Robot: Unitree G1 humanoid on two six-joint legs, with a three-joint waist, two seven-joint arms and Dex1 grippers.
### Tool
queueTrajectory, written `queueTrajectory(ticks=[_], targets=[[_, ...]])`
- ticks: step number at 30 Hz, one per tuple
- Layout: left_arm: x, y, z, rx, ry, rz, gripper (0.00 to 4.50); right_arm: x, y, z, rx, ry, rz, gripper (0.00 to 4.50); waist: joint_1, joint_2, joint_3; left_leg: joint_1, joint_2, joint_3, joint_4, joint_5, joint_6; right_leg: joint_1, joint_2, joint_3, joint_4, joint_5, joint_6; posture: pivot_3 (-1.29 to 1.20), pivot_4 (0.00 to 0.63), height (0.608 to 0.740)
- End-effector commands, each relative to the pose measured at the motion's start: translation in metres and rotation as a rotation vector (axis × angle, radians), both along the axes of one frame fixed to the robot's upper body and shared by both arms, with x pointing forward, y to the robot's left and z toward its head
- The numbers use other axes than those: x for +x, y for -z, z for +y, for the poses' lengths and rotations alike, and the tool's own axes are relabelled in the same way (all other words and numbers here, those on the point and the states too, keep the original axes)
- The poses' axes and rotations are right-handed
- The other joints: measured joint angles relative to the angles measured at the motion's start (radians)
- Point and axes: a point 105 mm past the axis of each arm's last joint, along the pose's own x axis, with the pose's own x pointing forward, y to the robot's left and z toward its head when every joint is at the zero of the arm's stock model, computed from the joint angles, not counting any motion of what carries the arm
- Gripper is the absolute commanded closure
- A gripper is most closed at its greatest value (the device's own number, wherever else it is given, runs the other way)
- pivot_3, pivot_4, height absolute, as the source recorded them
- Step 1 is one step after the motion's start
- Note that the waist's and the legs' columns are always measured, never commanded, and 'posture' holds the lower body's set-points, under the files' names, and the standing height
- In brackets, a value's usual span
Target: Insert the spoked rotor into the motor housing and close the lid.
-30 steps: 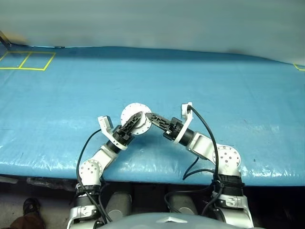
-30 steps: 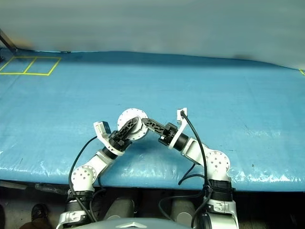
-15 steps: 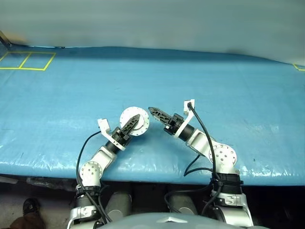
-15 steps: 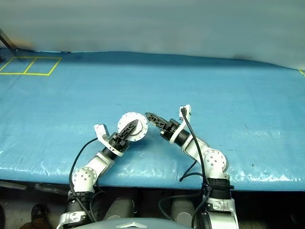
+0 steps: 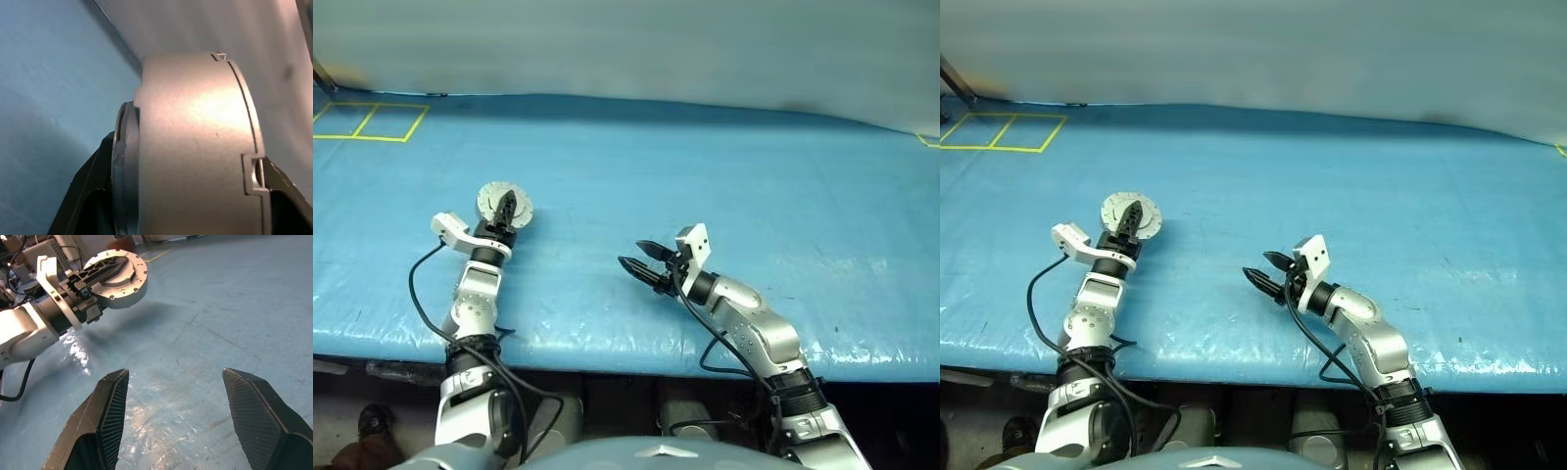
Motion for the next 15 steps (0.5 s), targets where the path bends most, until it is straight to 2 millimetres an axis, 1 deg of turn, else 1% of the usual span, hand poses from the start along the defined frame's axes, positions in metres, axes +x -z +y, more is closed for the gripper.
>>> queueTrajectory(ticks=[1,3,6,11,13,15], targets=[[0.014,-0.025,0.038,0.042,-0.162,-0.015,1.96,0.003,-0.008,-0.001,-0.002,0.002,-0.058,1.28,0.002,-0.003,0.002,0.000,0.000,0.000,0.001,0.000,0.000,0.000,0.000,0.000,0.000,0.000,0.000,0.00,0.150,0.740],[0.019,-0.020,0.049,0.061,-0.204,0.043,1.96,0.004,-0.008,-0.001,-0.006,0.006,-0.063,1.28,-0.001,-0.004,0.003,0.000,0.000,0.000,0.002,0.000,0.000,0.000,0.000,0.000,0.000,0.001,0.000,0.00,0.150,0.740],[0.023,-0.011,0.057,0.055,-0.235,0.111,1.96,0.003,-0.007,-0.001,-0.008,0.001,-0.046,1.28,-0.002,-0.005,0.003,0.000,0.000,0.000,0.002,0.000,0.000,0.000,0.000,0.000,0.000,0.002,0.001,0.00,0.150,0.740],[0.024,-0.007,0.057,0.064,-0.229,0.120,1.96,0.002,-0.006,0.000,-0.021,-0.002,-0.044,1.28,0.000,-0.006,0.003,0.000,0.000,0.000,0.002,0.000,0.000,0.000,0.000,0.000,0.000,0.002,0.000,0.00,0.150,0.740],[0.020,-0.006,0.059,0.116,-0.239,0.118,1.36,0.002,-0.004,0.000,-0.023,-0.002,-0.027,1.23,-0.001,-0.006,0.003,0.000,0.000,0.000,0.002,0.000,0.000,0.000,0.000,0.000,0.000,0.002,0.000,0.00,0.150,0.740],[0.016,-0.008,0.067,0.156,-0.292,0.119,0.75,0.002,-0.004,0.000,-0.023,0.001,-0.014,1.23,-0.003,-0.006,0.003,0.000,0.000,0.000,0.002,0.000,-0.001,0.000,0.000,0.000,0.000,0.003,0.000,0.00,0.150,0.740]])
